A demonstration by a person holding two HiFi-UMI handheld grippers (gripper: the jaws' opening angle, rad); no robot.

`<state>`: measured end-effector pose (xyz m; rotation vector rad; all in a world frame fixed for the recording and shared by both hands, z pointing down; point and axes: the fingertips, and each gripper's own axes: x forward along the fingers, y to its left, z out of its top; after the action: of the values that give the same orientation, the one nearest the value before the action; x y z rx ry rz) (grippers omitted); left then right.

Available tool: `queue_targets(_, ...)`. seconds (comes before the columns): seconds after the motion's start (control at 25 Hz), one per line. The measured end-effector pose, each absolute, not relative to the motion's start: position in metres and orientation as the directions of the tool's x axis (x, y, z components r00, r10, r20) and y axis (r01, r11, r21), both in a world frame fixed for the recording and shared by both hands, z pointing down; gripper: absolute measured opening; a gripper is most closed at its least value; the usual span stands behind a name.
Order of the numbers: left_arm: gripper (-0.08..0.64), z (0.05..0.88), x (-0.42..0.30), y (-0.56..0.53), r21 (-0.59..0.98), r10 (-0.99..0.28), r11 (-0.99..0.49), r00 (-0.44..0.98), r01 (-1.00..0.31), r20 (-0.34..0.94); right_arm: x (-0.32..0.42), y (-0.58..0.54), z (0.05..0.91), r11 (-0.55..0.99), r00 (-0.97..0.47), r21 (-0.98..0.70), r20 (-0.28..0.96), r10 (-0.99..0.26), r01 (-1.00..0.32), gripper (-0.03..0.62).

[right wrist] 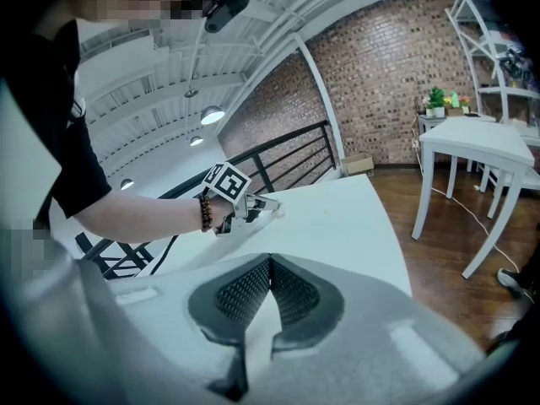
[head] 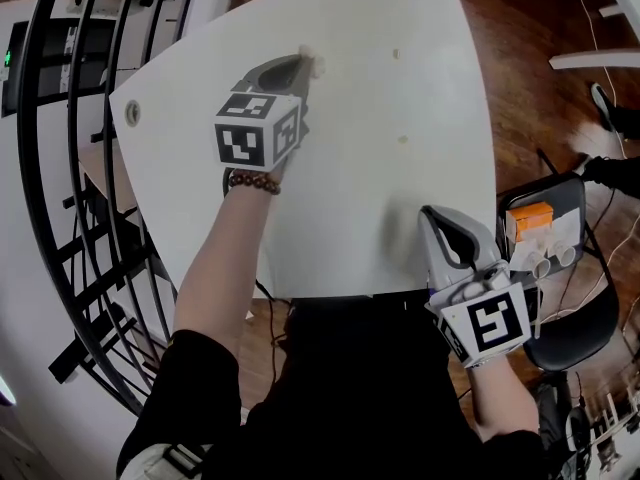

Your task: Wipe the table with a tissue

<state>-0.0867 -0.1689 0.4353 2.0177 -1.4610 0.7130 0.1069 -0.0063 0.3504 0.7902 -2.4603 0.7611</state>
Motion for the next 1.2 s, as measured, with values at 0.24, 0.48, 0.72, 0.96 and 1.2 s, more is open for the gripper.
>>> queue_targets(0.24, 0.034, 0.432, -0.067, -0.172, 0.128, -0.667, -0.289, 0.295, -0.949, 0.684, 0.116, -0.007, 0.350, 0.675, -0.734, -0.364, 0.547, -0.403, -0.642, -0.011)
queue_targets(0.48, 0.034, 0.428, -0.048, -0.174, 0.156, -0.661, -0.312, 0.332, -0.937, 0.673, 0.119, -0.007, 0.350, 0.665, -0.733, -0.370, 0.538, -0.416, -0.649, -0.011)
queue_targets(0.72, 0.034, 0.429, -0.021, -0.184, 0.171, -0.648, -0.346, 0.367, -0.922, 0.668, 0.125, -0.007, 0.358, 0.650, -0.734, -0.391, 0.538, -0.413, -0.652, -0.011)
queue_targets(0.96, 0.034, 0.433, -0.004, -0.193, 0.174, -0.637, -0.367, 0.383, -0.914, 0.669, 0.130, -0.009, 0.362, 0.634, -0.729, -0.400, 0.540, -0.421, -0.662, -0.011)
queue_targets(1.2, 0.034, 0.443, 0.006, -0.197, 0.163, -0.606, -0.389, 0.386, -0.907, 0.696, 0.132, -0.011, 0.367, 0.617, -0.726, -0.413, 0.537, -0.430, -0.670, -0.011)
